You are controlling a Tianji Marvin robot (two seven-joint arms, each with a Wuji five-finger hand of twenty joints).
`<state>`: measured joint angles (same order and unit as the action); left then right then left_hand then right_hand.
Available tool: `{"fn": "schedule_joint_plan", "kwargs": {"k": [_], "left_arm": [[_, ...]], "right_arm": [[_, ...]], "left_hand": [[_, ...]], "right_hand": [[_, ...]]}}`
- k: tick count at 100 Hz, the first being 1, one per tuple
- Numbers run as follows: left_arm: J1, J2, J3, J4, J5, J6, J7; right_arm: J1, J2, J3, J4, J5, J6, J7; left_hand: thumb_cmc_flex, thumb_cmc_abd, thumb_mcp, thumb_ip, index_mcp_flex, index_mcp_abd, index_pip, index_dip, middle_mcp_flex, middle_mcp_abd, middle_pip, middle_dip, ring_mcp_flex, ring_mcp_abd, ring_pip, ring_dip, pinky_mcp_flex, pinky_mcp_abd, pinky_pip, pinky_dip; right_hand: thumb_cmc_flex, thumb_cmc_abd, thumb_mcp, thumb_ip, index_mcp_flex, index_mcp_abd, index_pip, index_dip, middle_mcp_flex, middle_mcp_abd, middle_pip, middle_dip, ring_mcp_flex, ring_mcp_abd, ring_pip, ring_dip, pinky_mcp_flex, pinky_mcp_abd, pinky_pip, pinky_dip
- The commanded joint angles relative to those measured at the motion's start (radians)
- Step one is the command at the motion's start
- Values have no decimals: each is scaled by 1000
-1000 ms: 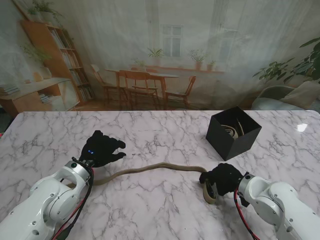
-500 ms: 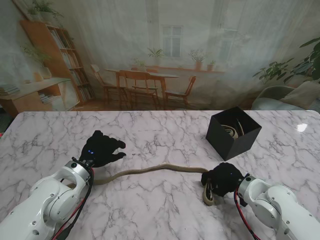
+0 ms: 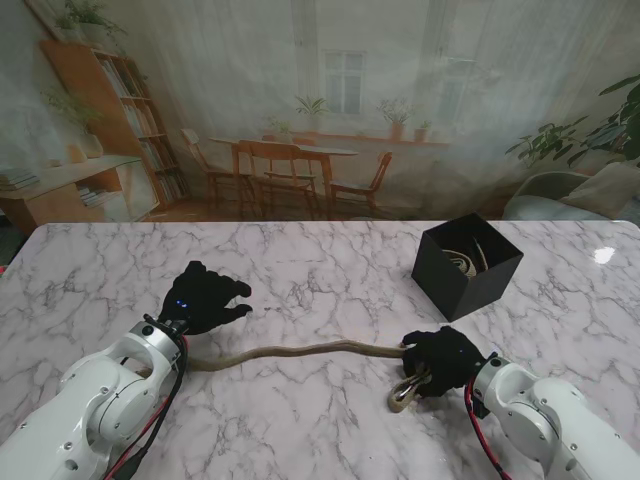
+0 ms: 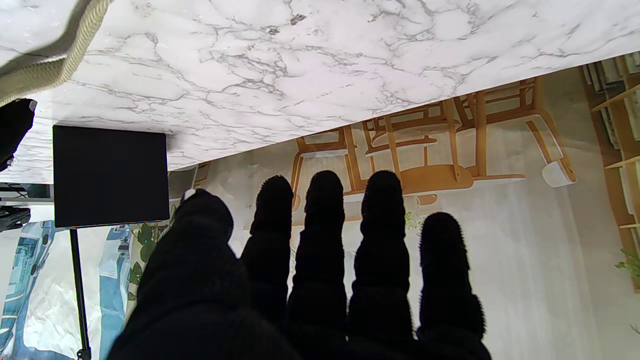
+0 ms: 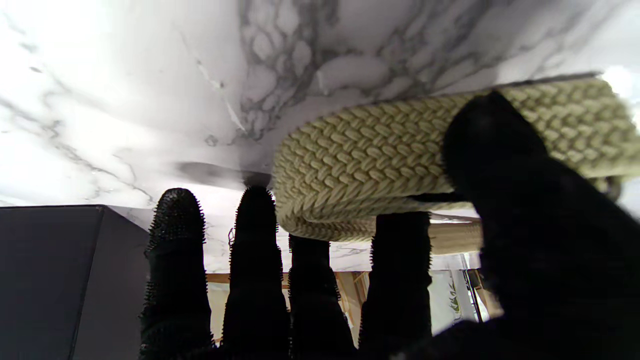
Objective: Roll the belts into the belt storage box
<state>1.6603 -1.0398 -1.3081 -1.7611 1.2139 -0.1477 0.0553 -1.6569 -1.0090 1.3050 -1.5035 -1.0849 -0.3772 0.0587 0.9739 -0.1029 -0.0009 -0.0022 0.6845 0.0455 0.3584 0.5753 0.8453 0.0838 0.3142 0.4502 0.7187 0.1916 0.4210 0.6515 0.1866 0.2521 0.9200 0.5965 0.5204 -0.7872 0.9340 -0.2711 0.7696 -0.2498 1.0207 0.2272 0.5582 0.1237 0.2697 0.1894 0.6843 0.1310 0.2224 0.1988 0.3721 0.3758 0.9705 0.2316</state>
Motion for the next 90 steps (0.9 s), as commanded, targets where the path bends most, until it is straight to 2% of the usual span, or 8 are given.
{"fn": "schedule_joint_plan", "kwargs": {"k": [1,17,44,49,53,60,71,90], "left_arm": [[1,-1,2,2,-2,-1,-14],[1,-1,1,1,-2,-1,-13],[1,-1,2,1,-1,-3,-14],[1,-1,2,1,-1,-3,-14],[1,-1,2,1,-1,-3,-15],[1,-1,2,1,-1,-3,-14],[1,-1,3,1,-1,-4,-14],[0,-1,4,1,1,-3,-15]], "right_arm": [[-3,-4,-6,9,7,2,0],[8,-8,-16,31,26,-8,-30],[27,-15,-35,80,24,-40,-137],[29,-16,-37,86,23,-43,-151],[33,-17,-39,94,19,-50,-169],[35,-16,-40,97,10,-54,-177],[39,-17,-46,108,3,-54,-206],[44,-20,-58,124,-9,-42,-259]], "left_hand": [[-20,43,-19,-22,14,15,-19,4,-23,23,-15,-8,-20,18,-22,-8,-19,39,-30,8],[-20,43,-19,-22,15,15,-19,5,-22,24,-14,-8,-18,17,-21,-7,-20,39,-30,8],[-20,43,-19,-22,15,15,-19,5,-22,25,-15,-8,-19,18,-20,-7,-19,39,-30,8],[-20,43,-19,-22,15,15,-19,5,-22,22,-15,-8,-18,17,-20,-7,-19,39,-30,8],[-21,43,-19,-22,15,15,-19,5,-22,23,-14,-8,-18,17,-20,-7,-18,39,-29,8],[-20,44,-19,-22,14,14,-19,4,-23,23,-14,-7,-18,17,-20,-7,-18,38,-29,8],[-19,42,-19,-22,15,14,-19,5,-21,23,-13,-7,-18,17,-20,-7,-17,38,-29,8],[-16,41,-18,-22,13,15,-20,5,-22,22,-14,-7,-17,18,-19,-6,-18,39,-29,8]], "right_hand": [[-5,48,61,14,88,-13,111,-1,50,-21,-28,-18,0,11,-29,-18,-3,54,-12,-22],[31,82,102,-3,100,-13,86,-37,479,-109,126,38,162,-89,38,9,68,29,30,-14],[66,98,119,-4,79,-64,-25,-113,768,-177,191,94,289,-177,77,48,137,-19,96,4],[78,103,125,-1,18,-68,-82,-149,822,-192,208,107,319,-191,93,58,153,-11,111,8],[61,122,156,22,-15,-65,-261,-174,857,-198,218,115,338,-198,101,71,166,1,122,7],[66,134,174,40,-181,-93,-441,-80,886,-184,241,131,357,-196,108,79,174,29,125,0],[79,151,190,69,-407,-108,-448,-40,903,-153,271,162,395,-188,127,91,180,89,118,-5],[108,248,221,156,-522,-149,-429,-37,906,-98,368,201,490,-129,195,133,191,142,117,3]]}}
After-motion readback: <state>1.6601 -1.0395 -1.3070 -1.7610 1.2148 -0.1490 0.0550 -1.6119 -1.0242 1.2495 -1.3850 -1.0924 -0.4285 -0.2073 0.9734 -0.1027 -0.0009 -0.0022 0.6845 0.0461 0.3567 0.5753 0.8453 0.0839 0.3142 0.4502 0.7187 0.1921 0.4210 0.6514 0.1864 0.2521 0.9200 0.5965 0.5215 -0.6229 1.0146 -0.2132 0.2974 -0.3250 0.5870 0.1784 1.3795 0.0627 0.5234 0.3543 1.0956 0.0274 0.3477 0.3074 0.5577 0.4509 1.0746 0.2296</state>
